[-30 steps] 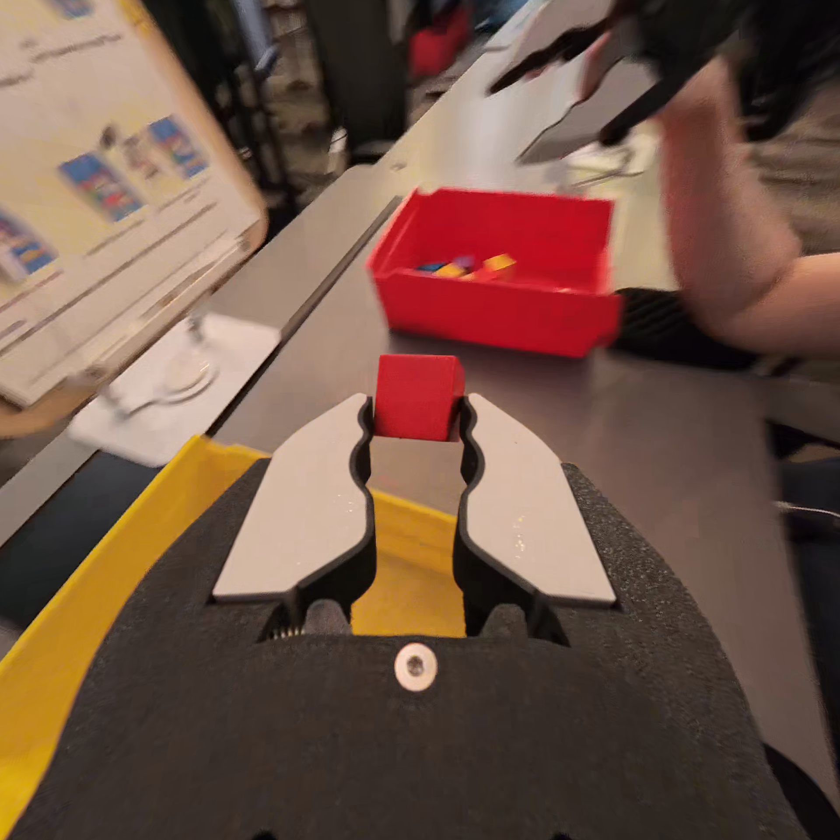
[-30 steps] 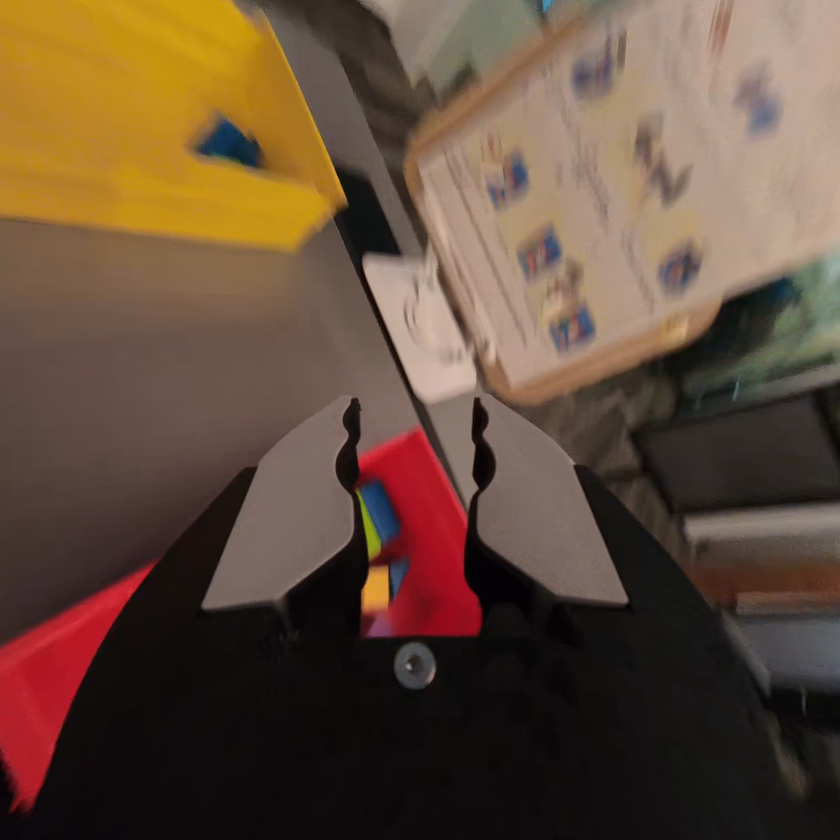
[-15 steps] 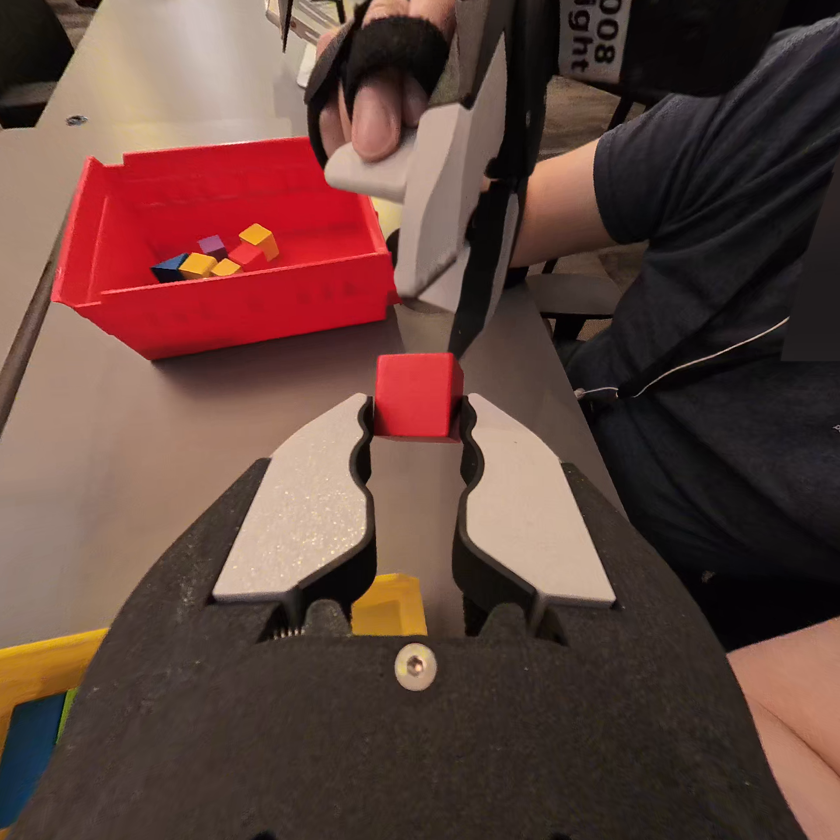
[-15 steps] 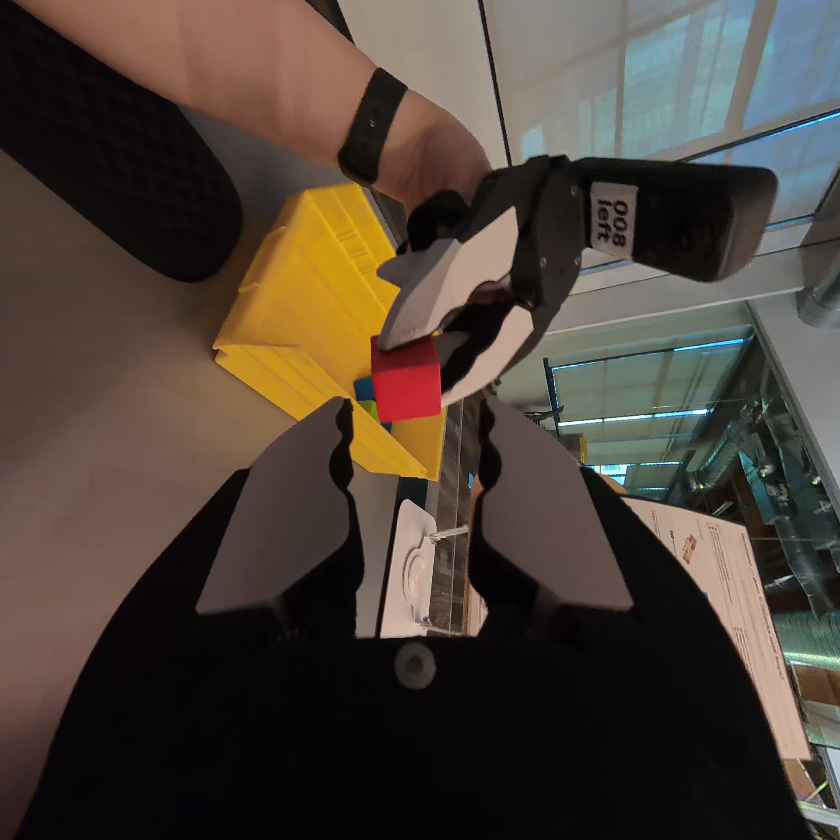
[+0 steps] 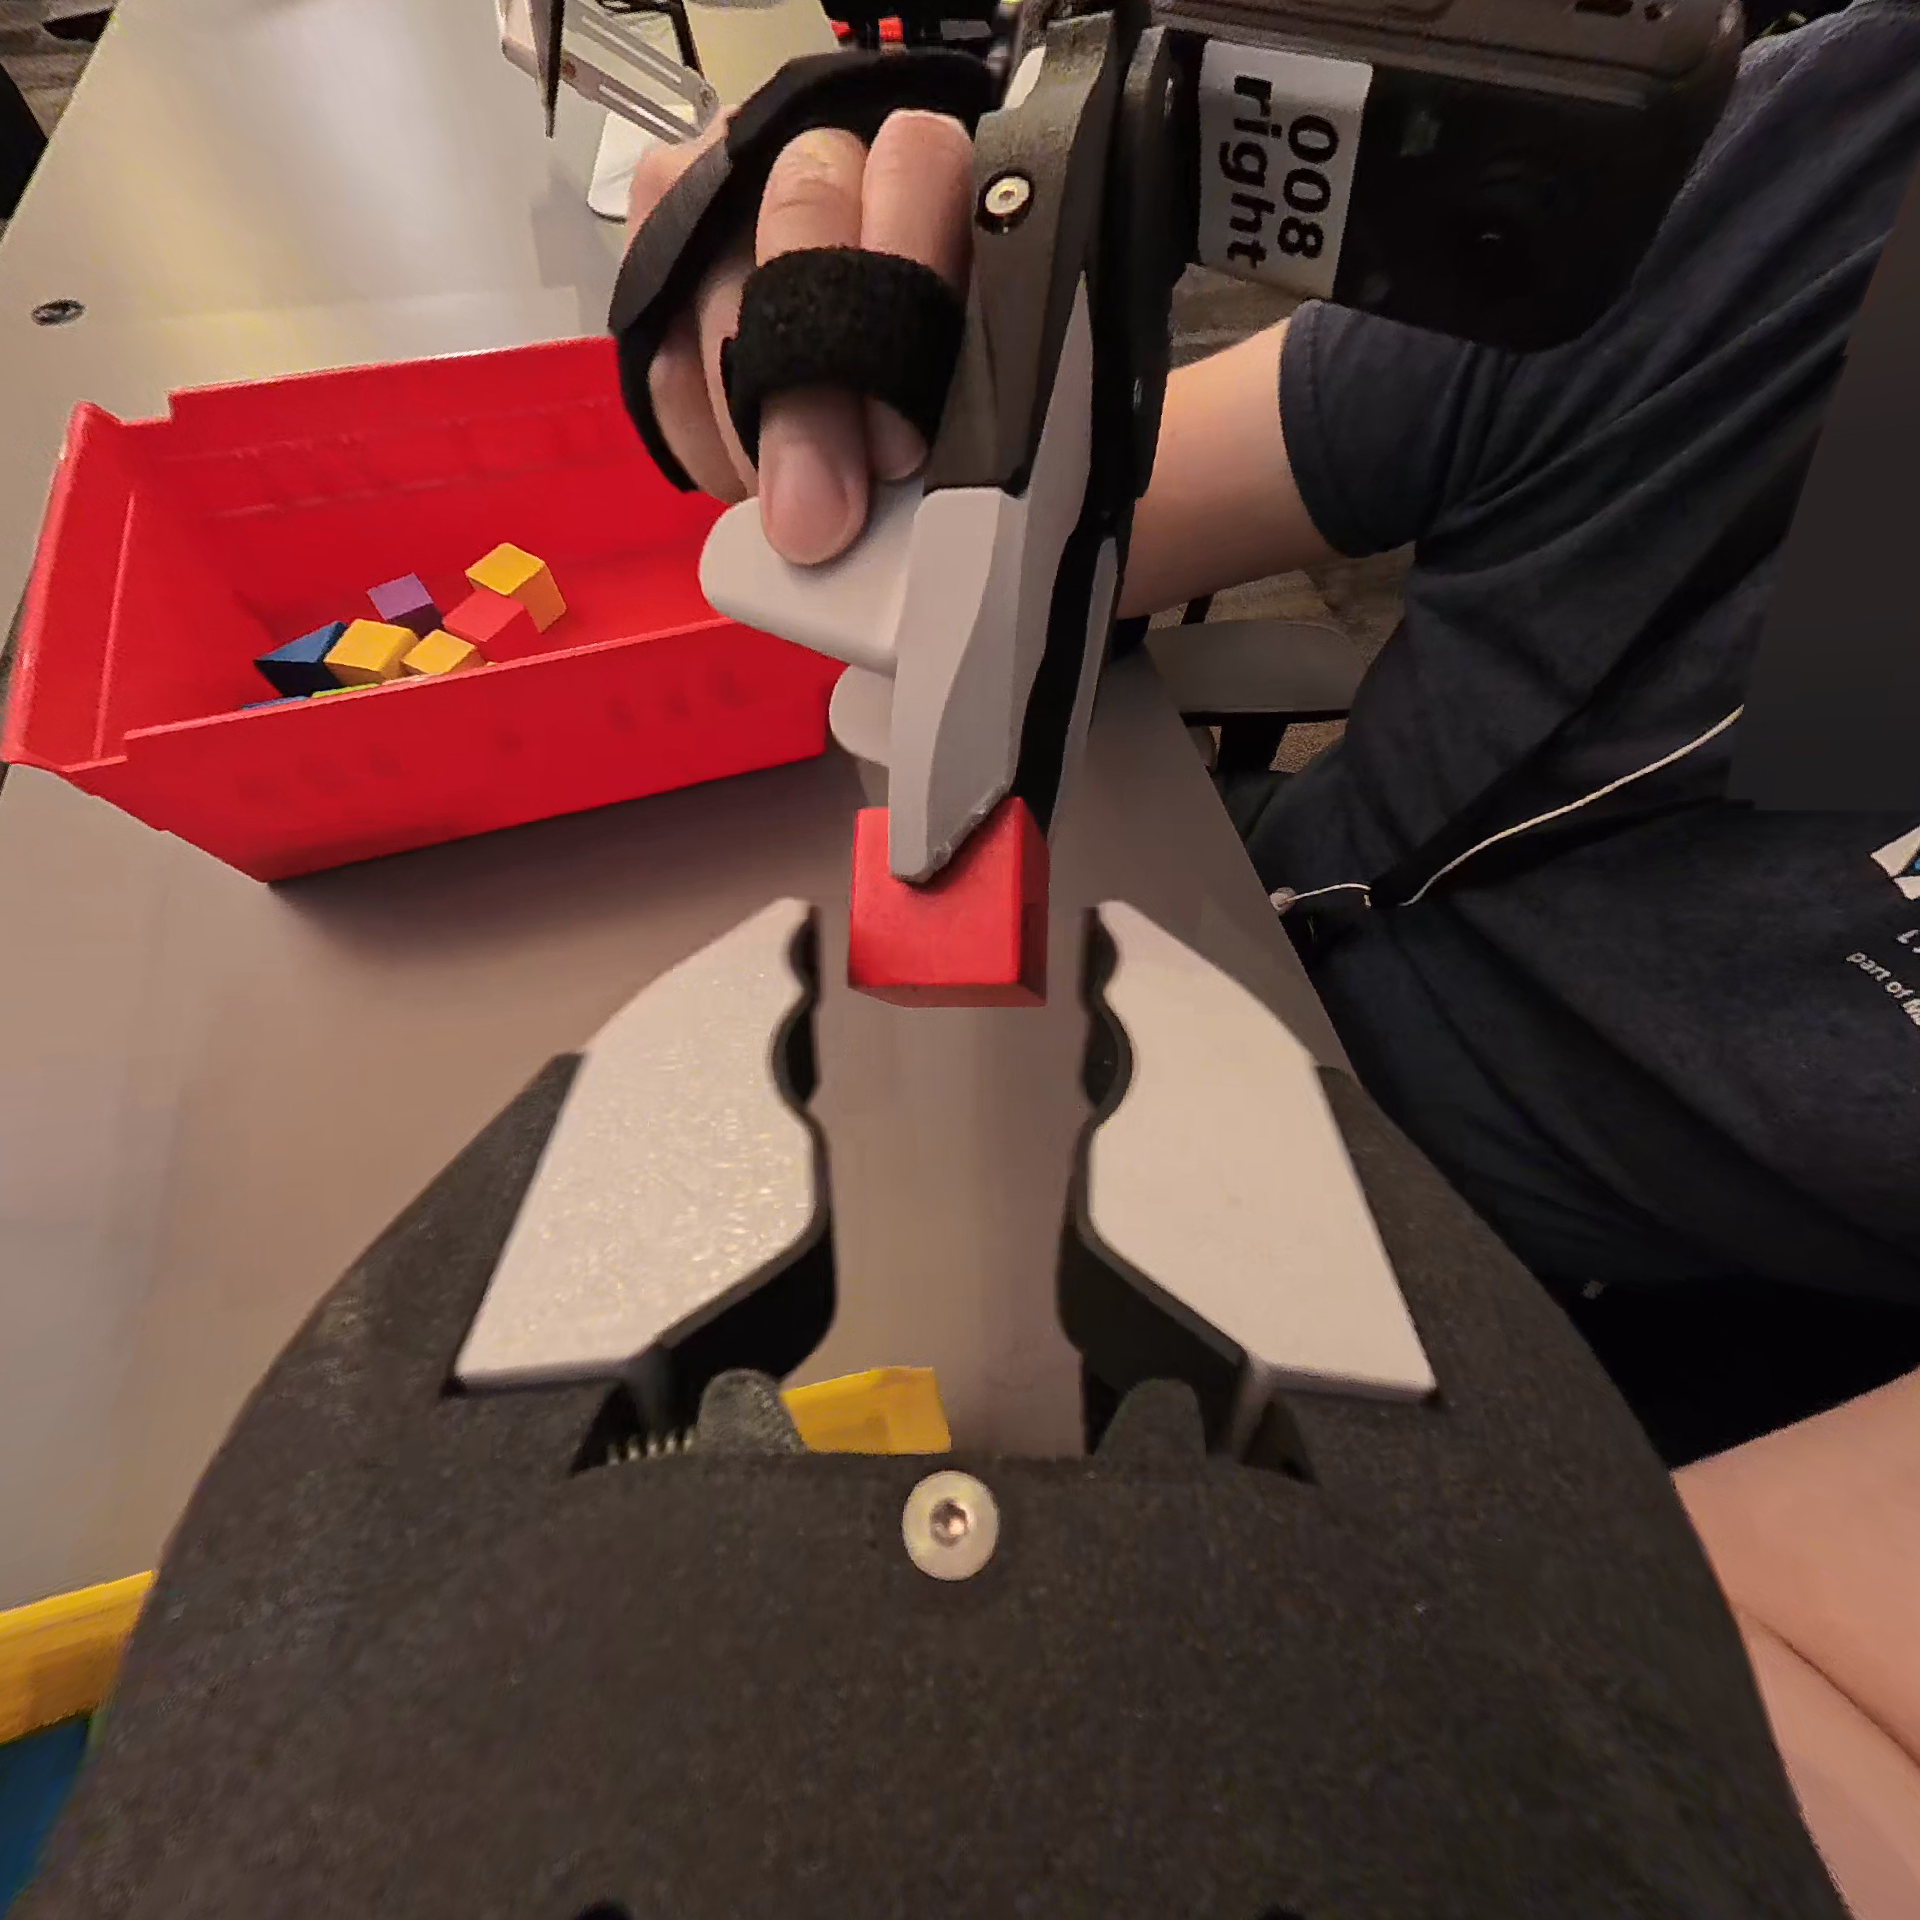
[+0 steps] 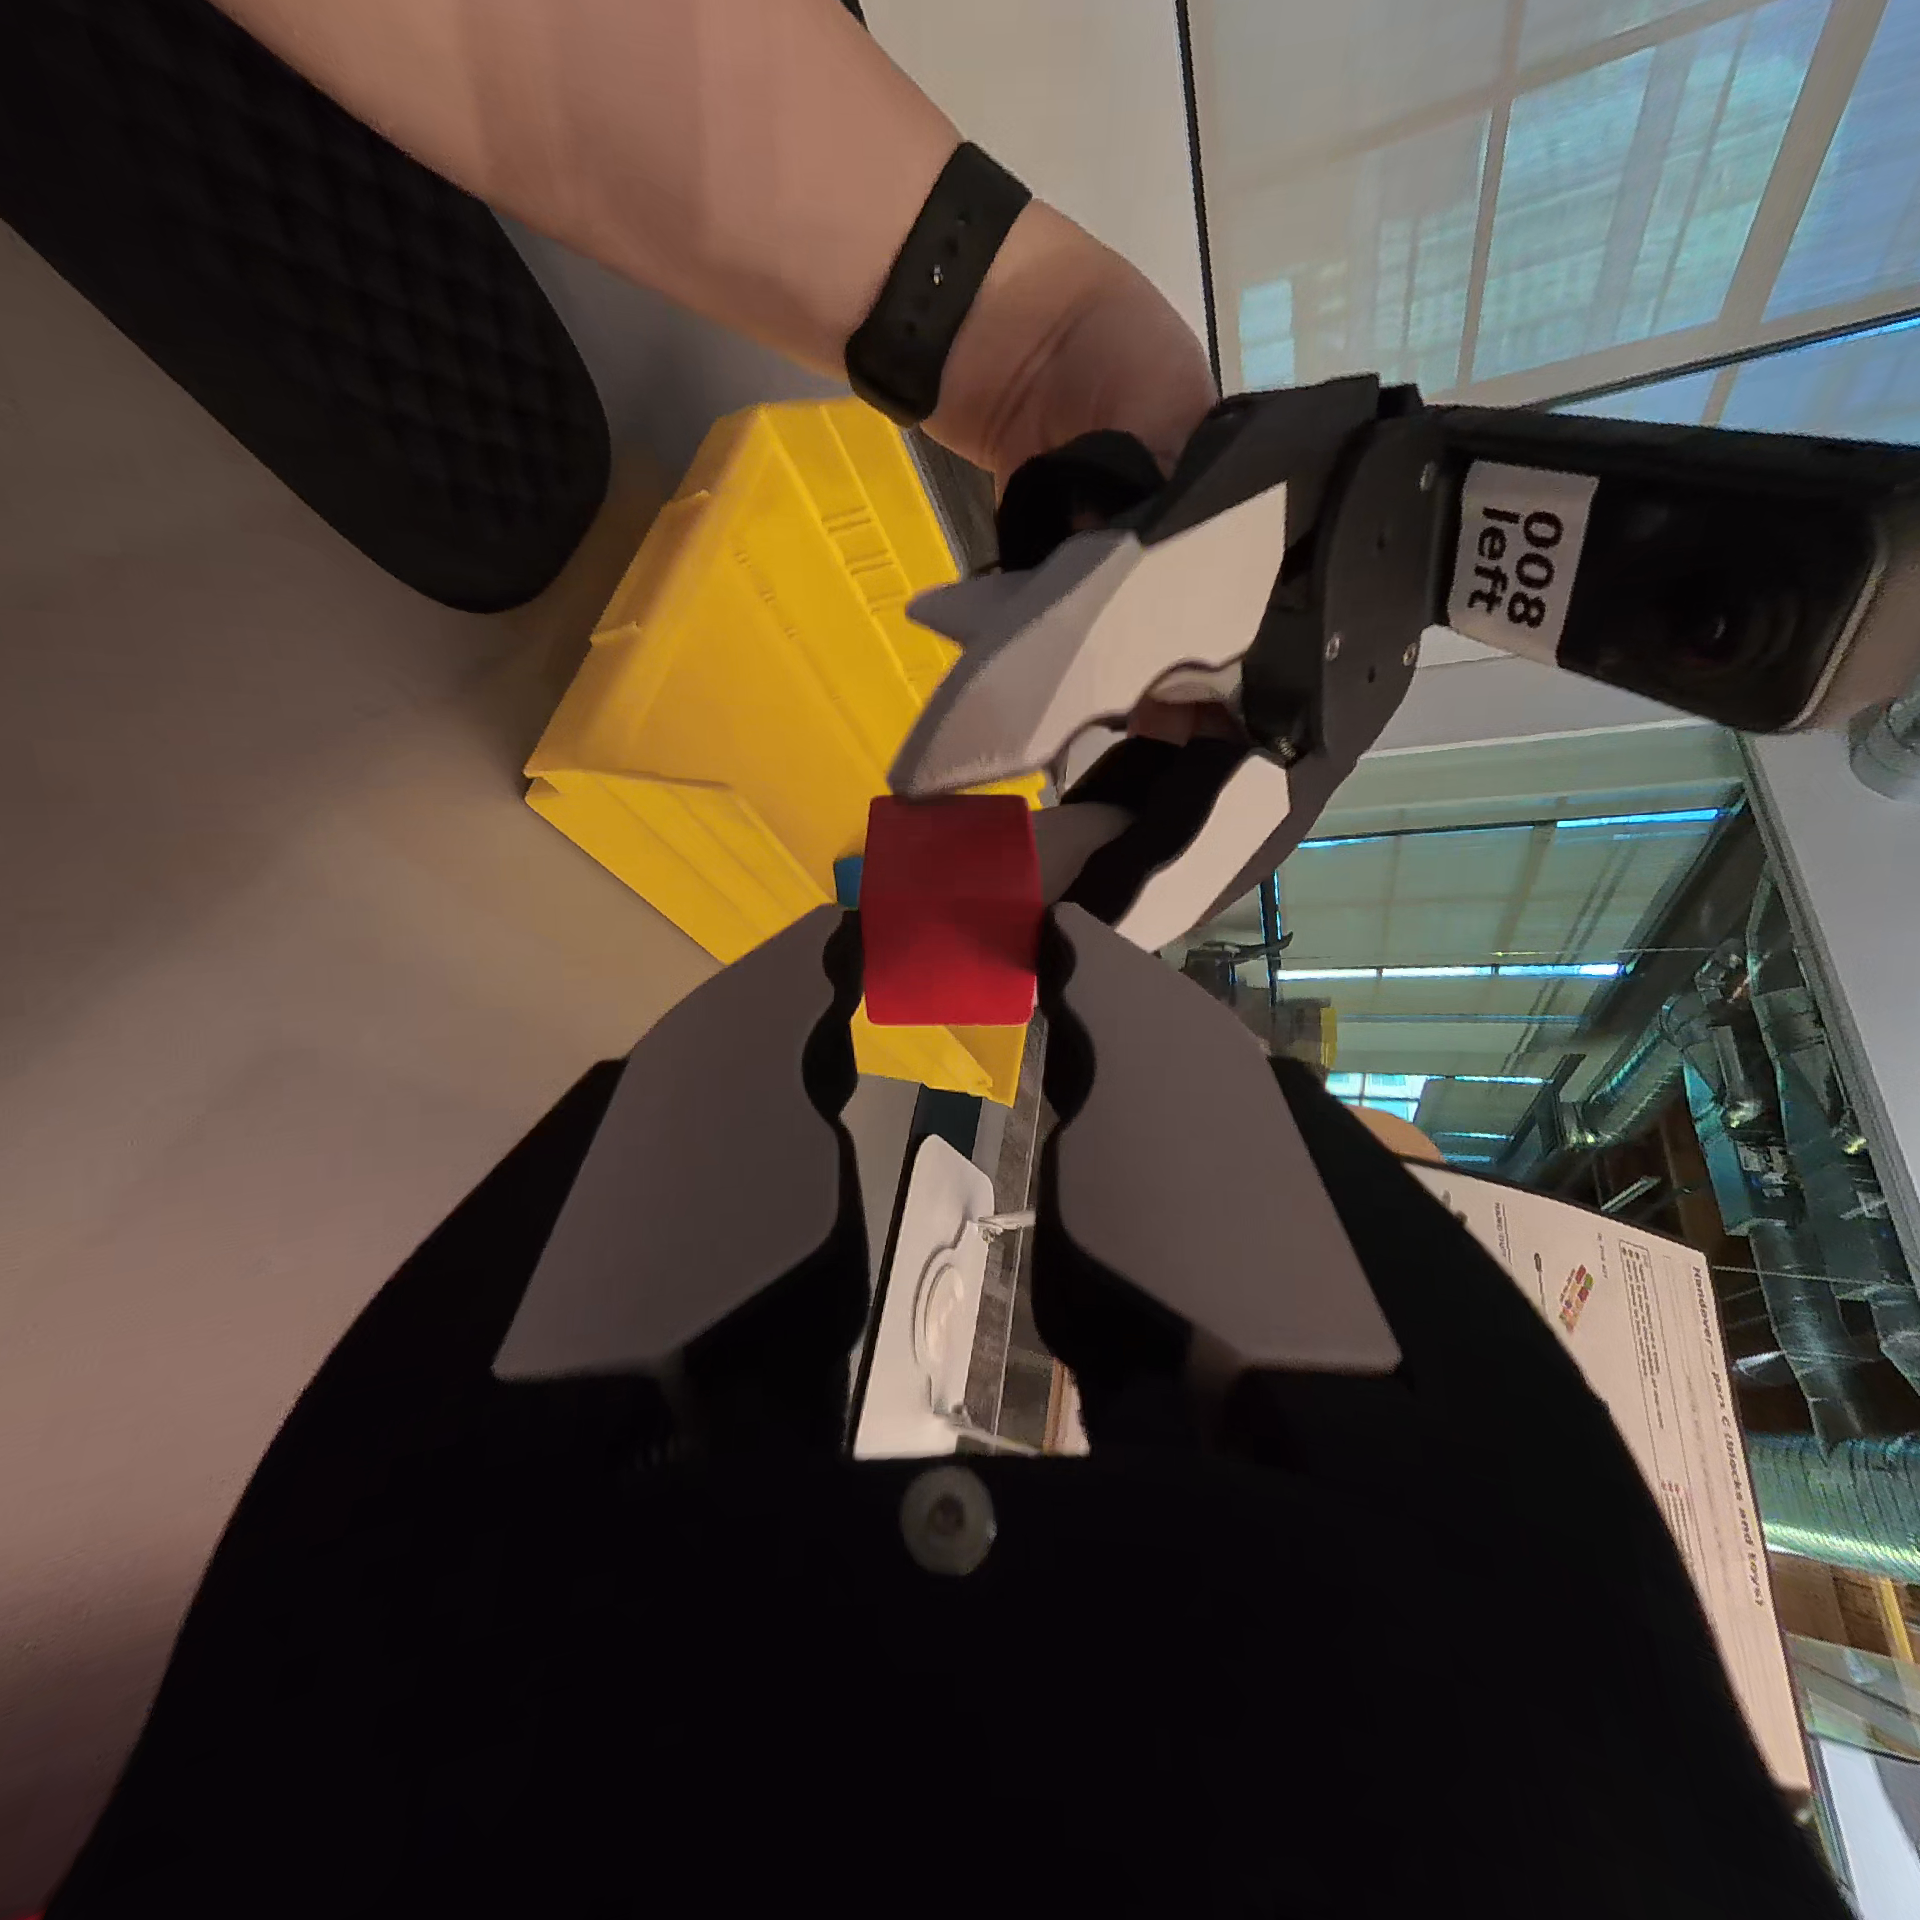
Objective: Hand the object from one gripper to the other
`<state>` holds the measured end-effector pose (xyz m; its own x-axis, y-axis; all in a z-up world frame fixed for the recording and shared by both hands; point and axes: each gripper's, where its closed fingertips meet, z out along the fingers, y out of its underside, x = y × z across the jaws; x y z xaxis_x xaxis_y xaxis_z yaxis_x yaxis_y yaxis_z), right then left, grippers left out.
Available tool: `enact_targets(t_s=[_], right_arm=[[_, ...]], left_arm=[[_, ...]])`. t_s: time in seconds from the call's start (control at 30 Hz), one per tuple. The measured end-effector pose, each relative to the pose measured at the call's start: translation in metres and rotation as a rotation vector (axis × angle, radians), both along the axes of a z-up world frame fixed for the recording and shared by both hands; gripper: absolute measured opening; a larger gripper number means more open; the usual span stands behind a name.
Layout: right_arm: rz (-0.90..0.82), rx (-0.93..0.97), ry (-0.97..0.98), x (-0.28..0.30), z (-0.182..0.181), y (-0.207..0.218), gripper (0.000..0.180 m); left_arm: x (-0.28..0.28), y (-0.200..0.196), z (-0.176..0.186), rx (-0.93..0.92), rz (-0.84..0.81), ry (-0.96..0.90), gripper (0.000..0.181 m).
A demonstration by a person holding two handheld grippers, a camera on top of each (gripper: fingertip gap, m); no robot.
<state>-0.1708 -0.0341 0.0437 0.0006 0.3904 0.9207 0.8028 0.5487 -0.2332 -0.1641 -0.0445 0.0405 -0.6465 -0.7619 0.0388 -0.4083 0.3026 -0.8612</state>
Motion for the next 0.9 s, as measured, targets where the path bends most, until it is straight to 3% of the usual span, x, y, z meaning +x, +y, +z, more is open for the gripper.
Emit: enact_targets(t_s=[0.03, 0.13, 0.27, 0.43, 0.53, 0.6, 0.9], right_arm=[[-0.016, -0.005, -0.006, 0.004, 0.001, 0.001, 0.033], [-0.12, -0.082, -0.008, 0.038, 0.007, 0.005, 0.033], [-0.437, -0.393, 0.141, 0.146, 0.008, 0.006, 0.033], [-0.896, -0.885, 0.211, 0.274, -0.07, -0.016, 0.033], [-1.013, -1.159, 0.165, 0.305, -0.124, -0.037, 0.033], [-1.106, -1.207, 0.103, 0.327, -0.149, -0.035, 0.034], [-1.093, -1.307, 0.079, 0.325, -0.182, -0.024, 0.033]], left_arm=[[0.001, 0.004, 0.0, 0.011, 0.023, -0.004, 0.062], [0.001, 0.017, 0.001, 0.036, 0.091, -0.014, 0.078], [-0.005, 0.03, 0.011, 0.002, 0.145, -0.043, 0.071], [-0.011, 0.037, 0.011, 0.018, 0.171, -0.039, 0.067], [-0.013, 0.036, 0.011, 0.016, 0.166, -0.039, 0.065], [-0.012, 0.035, 0.01, 0.016, 0.163, -0.034, 0.065], [-0.006, 0.037, -0.004, 0.026, 0.174, 0.032, 0.063]])
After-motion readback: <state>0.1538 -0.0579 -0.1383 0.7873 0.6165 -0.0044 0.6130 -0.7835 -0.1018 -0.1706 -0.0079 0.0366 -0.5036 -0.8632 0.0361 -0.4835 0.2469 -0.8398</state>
